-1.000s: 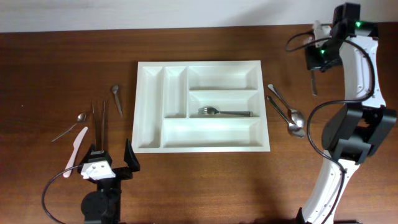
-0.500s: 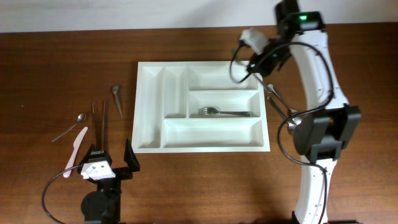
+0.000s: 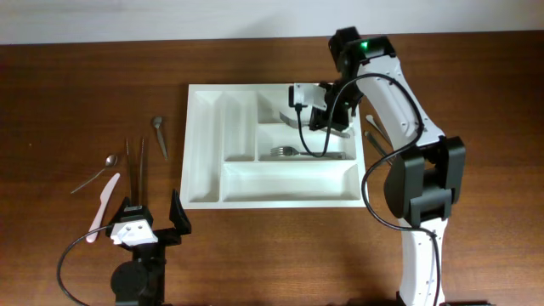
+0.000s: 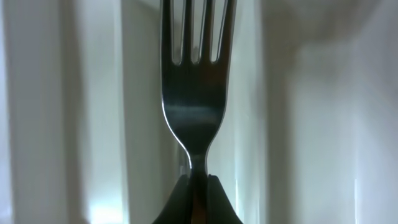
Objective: Pack container
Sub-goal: 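Carry the second fork into the middle compartment with the right gripper, then release the fork and lift the right gripper away, then lower the right gripper onto a spoon and grasp it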
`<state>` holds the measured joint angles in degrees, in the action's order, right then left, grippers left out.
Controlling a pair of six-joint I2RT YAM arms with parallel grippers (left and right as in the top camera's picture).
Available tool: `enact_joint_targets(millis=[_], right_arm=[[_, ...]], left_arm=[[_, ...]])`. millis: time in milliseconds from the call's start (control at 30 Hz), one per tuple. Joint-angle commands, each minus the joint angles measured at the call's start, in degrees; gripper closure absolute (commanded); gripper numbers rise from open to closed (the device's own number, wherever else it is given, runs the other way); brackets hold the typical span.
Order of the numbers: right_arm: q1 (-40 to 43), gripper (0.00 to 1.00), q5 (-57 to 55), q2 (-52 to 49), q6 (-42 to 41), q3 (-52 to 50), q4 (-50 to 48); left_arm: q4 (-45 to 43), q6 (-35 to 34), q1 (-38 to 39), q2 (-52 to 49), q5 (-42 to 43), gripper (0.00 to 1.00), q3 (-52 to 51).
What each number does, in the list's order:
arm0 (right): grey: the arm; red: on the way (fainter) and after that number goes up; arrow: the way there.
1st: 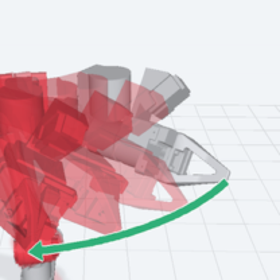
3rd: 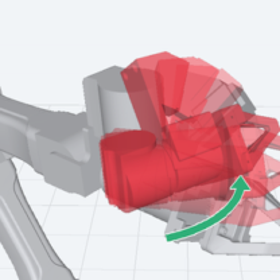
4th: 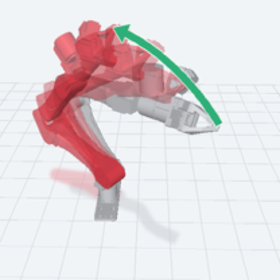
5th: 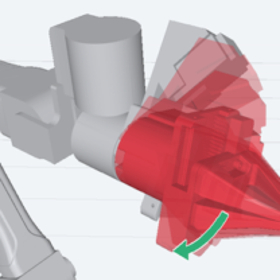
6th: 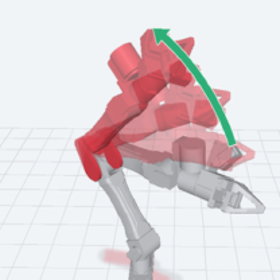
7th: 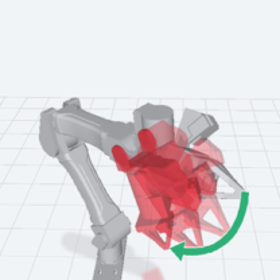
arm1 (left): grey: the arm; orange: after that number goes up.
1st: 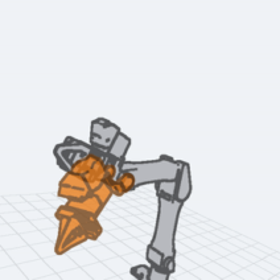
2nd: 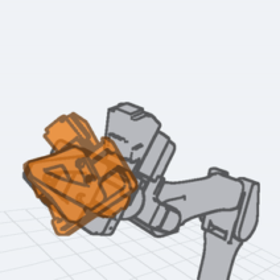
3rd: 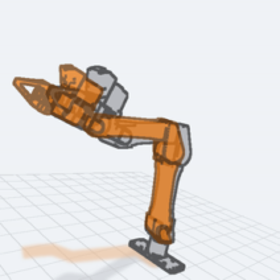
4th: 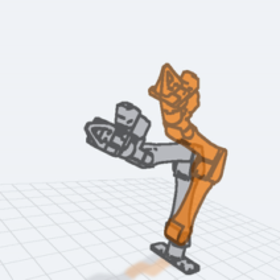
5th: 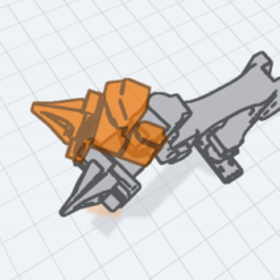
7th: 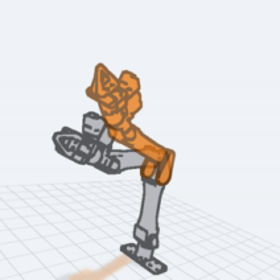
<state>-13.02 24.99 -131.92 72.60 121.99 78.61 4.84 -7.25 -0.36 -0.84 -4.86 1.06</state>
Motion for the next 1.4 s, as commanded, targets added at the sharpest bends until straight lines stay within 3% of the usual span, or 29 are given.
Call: enact_joint_targets(millis=[0,100,133,167,200,333,500,767,933,1100,1367], right_arm=[[-0.1,0.96,0.7,0.3,2.2,-5.9,-1.9],[0.0,0.95,0.7,0.3,2.1,-7.8,-3.5],[0.0,0.75,0.7,0.3,1.9,-7.8,-4.1],[0.0,0.21,0.8,0.3,1.9,-7.8,-4.6],[-0.1,0.01,0.8,0.3,1.9,-7.8,-5.1],[-0.1,0.01,1.4,0.3,-0.3,-7.5,-7.2],[-0.1,0.01,3.1,0.4,-12.4,-4.3,-10.7],[2.8,0.01,0.7,0.4,-43.7,11.6,-7.0],[6.4,0.01,0.3,0.4,-44.4,15.7,0.4],[11.2,0.03,-10.7,0.3,-47.5,13.6,5.2],[19.1,0.01,-16.9,0.3,-51.1,9.0,6.1]], left_arm=[[-0.1,0.9,-0.2,0.5,0.6,0.01,-0.4],[-0.1,0.9,-0.2,0.5,0.6,0.01,-0.4],[-0.1,0.9,-0.2,0.5,0.6,0.01,-0.4],[-0.1,0.9,-0.2,0.5,0.6,0.01,-0.4],[-0.1,0.9,-0.2,0.5,0.6,0.01,-0.4],[-0.1,0.9,-0.2,0.5,0.6,0.01,-0.4],[-0.1,0.9,-0.2,0.5,0.6,0.01,-0.4],[-0.1,0.9,-0.2,0.5,0.6,0.01,-0.4],[-0.1,0.9,-0.2,0.5,0.6,0.01,-0.4],[-0.1,0.9,-0.2,0.5,0.6,0.01,-0.4],[-0.1,0.9,-0.2,0.5,0.6,0.01,-0.4]])
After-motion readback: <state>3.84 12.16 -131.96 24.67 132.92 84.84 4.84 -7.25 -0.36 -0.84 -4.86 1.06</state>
